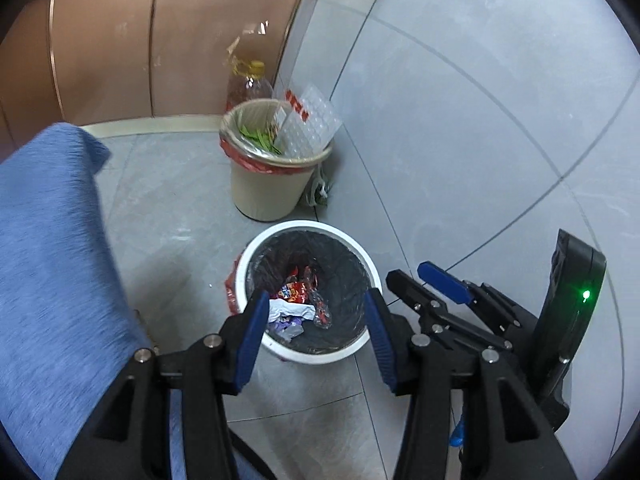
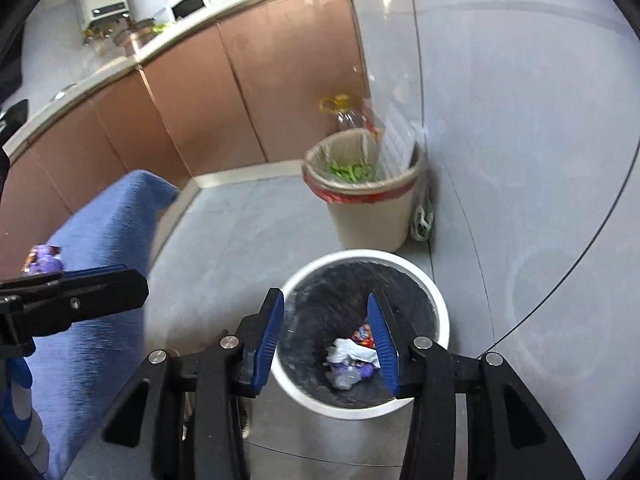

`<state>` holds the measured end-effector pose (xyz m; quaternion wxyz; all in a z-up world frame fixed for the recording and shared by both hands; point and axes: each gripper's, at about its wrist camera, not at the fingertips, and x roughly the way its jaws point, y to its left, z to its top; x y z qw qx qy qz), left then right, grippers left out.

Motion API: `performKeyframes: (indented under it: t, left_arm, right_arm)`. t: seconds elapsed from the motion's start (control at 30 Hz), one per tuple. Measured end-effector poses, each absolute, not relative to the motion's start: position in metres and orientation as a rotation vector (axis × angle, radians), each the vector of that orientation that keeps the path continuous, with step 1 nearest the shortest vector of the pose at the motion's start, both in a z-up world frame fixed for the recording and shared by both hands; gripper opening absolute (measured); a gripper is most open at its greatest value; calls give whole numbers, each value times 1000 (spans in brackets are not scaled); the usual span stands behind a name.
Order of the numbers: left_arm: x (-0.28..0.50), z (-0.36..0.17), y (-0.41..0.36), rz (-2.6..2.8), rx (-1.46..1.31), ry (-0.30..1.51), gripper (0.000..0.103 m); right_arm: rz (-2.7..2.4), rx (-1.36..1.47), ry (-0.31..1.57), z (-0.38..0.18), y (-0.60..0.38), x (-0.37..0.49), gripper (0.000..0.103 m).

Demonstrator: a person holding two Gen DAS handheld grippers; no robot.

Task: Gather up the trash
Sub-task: 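Move both open tools back over the table trash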

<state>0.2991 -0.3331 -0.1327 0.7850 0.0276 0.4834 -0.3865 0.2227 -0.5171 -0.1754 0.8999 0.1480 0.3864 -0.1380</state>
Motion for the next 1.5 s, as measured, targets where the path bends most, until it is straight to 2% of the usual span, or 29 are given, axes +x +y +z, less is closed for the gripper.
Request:
performKeyframes:
  t: [0.13, 0.7, 1.1, 1.5]
  left_arm:
    - [282, -114, -298, -818, 43, 1003, 53]
    - [194, -57, -147, -670, -10, 827, 53]
    - [147, -47, -60, -542, -69, 752, 53]
    - [163, -67, 50, -365, -48, 774, 56]
  right_arm:
    - [-245, 285, 745, -142, -489, 212, 49]
    - [-49, 166, 590, -34, -365, 159, 54]
    - [66, 90, 540, -4, -301, 126, 57]
    - [123, 71, 585, -12, -279, 144, 57]
